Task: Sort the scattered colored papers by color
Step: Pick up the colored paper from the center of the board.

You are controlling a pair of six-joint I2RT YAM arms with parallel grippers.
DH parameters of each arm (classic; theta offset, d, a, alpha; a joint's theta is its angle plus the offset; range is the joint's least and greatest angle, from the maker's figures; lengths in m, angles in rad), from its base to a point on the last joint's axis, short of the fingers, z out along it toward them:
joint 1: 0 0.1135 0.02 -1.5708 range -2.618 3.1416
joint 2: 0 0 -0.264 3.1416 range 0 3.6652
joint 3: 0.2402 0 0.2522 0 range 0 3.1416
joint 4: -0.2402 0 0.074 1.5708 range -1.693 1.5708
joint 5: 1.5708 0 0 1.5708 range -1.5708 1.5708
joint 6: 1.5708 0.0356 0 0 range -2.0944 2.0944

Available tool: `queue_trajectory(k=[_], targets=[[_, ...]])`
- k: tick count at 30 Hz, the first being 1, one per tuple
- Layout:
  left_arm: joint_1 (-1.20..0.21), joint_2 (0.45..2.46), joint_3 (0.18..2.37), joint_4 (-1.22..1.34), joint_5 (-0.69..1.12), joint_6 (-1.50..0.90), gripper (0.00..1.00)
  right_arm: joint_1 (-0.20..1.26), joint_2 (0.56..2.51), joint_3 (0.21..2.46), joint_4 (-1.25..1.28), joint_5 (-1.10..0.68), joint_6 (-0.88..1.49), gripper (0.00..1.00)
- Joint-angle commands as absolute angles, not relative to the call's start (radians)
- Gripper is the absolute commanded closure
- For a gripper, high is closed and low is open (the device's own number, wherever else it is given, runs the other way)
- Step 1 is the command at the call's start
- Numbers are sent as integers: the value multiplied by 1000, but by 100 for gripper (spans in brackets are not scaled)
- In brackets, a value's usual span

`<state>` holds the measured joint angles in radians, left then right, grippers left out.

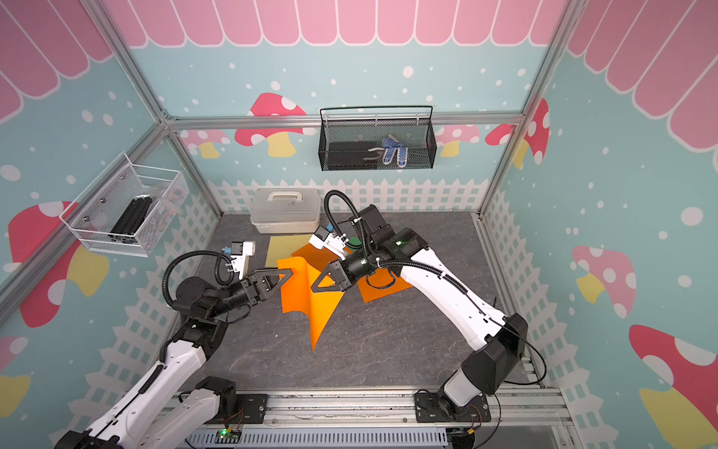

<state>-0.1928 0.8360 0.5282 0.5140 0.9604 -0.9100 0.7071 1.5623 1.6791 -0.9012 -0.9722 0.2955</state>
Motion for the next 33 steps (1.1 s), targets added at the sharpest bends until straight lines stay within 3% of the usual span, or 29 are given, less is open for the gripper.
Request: queue_trajectory(k=[1,8,12,15,18,21,29,33], targets=[[-201,811,561,389,940,-829,69,707,1566,1700,-948,-958,246,100],[-202,814,579,290,899,-771,89,707,1533,1682,-953,-961,238,100],[-202,822,584,279,886,-769,99,708,1532,1678,-953,-968,236,94],[-202,817,585,262,865,-767,100,707,1533,1674,-951,-964,237,71],[-200,814,591,243,848,-760,100,707,1535,1674,-951,-941,240,42],[-200,818,600,201,834,-740,100,705,1531,1675,-956,-866,243,26],[-195,868,689,-85,717,-591,100,644,1504,1690,-999,-437,266,18],[-185,966,788,-326,642,-514,100,604,1498,1638,-993,-332,281,18]])
